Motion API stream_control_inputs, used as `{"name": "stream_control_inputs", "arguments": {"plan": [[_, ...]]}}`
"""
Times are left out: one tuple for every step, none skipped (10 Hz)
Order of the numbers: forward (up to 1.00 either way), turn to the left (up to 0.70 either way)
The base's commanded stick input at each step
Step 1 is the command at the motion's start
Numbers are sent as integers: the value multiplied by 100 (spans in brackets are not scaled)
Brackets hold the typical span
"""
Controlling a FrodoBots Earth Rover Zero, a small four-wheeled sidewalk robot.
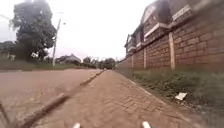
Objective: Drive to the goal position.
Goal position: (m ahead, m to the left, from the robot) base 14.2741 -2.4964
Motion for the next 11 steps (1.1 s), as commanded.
{"name": "stream_control_inputs", "arguments": {"plan": [[50, 1], [50, 8], [50, 12], [50, 12], [50, 2], [50, 4], [50, 11], [50, 11], [50, 6], [50, 0], [50, 0]]}}
